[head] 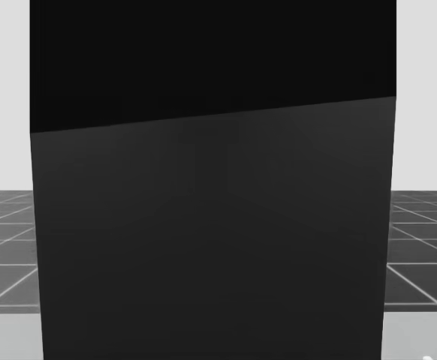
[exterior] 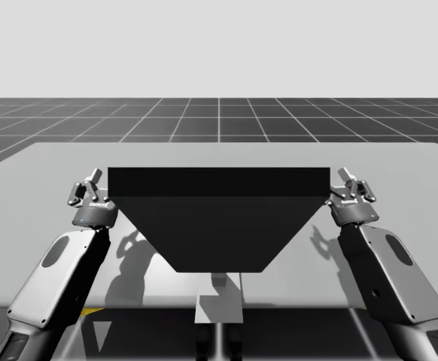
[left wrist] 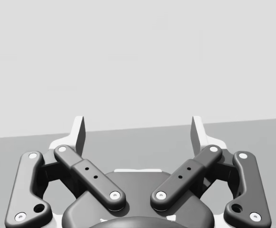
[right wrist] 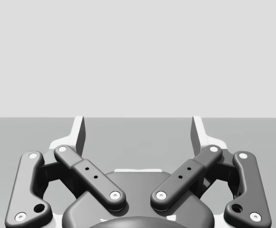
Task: Reach around the screen and pick up the object behind it.
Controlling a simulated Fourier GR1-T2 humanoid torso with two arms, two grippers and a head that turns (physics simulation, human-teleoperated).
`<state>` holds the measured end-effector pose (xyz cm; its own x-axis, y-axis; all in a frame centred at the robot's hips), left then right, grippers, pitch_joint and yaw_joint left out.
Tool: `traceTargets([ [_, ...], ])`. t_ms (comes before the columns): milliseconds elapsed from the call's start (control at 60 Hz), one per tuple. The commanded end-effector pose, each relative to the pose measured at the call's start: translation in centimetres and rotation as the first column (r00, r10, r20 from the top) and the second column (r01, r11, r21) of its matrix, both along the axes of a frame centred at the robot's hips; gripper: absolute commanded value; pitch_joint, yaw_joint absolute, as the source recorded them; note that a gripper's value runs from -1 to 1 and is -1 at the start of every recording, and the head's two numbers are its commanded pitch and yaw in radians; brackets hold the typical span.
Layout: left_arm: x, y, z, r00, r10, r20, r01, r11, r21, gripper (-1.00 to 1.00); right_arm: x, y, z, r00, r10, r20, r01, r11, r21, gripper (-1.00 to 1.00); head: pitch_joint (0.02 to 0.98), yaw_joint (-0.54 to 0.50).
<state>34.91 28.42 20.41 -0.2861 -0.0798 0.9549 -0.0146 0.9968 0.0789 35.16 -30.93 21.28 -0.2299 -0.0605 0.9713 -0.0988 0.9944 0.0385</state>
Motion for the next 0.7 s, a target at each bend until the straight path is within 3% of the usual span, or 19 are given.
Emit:
traceTargets([
  [17, 0.1, 0.0, -0.1, 1.0, -0.003, -0.006, 0.003, 1.0, 0.0, -1.0, -0.2, 0.3, -0.2, 1.0, -0.017, 0.012, 0.017, 1.0, -0.006, -1.0, 0.116, -0.01],
  [167, -0.3, 0.1, 0.4, 0.996, -0.073, -0.048, 0.072, 0.997, -0.012, -1.0, -0.3, 0.8, 0.1, 0.995, 0.104, 0.004, -0.103, 0.994, -0.035, -1.0, 0.117, -0.02],
  [250, -1.2, 0.2, 1.3, 0.985, -0.153, -0.075, 0.154, 0.988, 0.007, -1.0, -0.9, 0.8, 0.9, 0.979, 0.203, 0.004, -0.203, 0.979, -0.002, -1.0, 0.115, -0.02],
  [300, -1.9, 0.2, 1.8, 0.976, -0.2, -0.09, 0.201, 0.979, 0.004, -1.0, -1.2, 0.7, 1.4, 0.971, 0.236, 0.018, -0.236, 0.972, -0.02, -1.0, 0.115, -0.01],
  [333, -2.3, 0.2, 2.1, 0.971, -0.219, -0.093, 0.222, 0.975, 0.024, -1.0, -1.5, 0.7, 1.7, 0.963, 0.27, 0.019, -0.269, 0.963, -0.024, -1.0, 0.116, -0.01],
  [350, -2.7, 0.3, 2.3, 0.964, -0.244, -0.101, 0.249, 0.968, 0.032, -1.0, -1.6, 0.7, 2.0, 0.953, 0.301, 0.024, -0.299, 0.953, -0.056, -1.0, 0.118, -0.02],
  [400, -3.1, 0.4, 2.4, 0.955, -0.272, -0.114, 0.278, 0.96, 0.039, -1.0, -1.8, 0.6, 2.1, 0.945, 0.328, 0.019, -0.325, 0.943, -0.074, -1.0, 0.121, -0.02],
  [483, -4.4, 0.6, 2.5, 0.918, -0.367, -0.148, 0.377, 0.925, 0.044, -1.0, -2.3, 0.4, 2.3, 0.913, 0.409, 0.002, -0.407, 0.908, -0.099, -1.0, 0.123, -0.02],
  [633, -6.5, 1.2, 2.3, 0.853, -0.47, -0.226, 0.495, 0.866, 0.068, -1.0, -3.3, -0.3, 1.8, 0.862, 0.506, -0.038, -0.507, 0.855, -0.108, -1.0, 0.128, -0.02],
  [700, -7.3, 1.6, 2.3, 0.821, -0.507, -0.261, 0.537, 0.842, 0.052, -1.0, -3.8, -0.8, 1.5, 0.844, 0.534, -0.052, -0.537, 0.835, -0.119, -1.0, 0.128, -0.02],
])
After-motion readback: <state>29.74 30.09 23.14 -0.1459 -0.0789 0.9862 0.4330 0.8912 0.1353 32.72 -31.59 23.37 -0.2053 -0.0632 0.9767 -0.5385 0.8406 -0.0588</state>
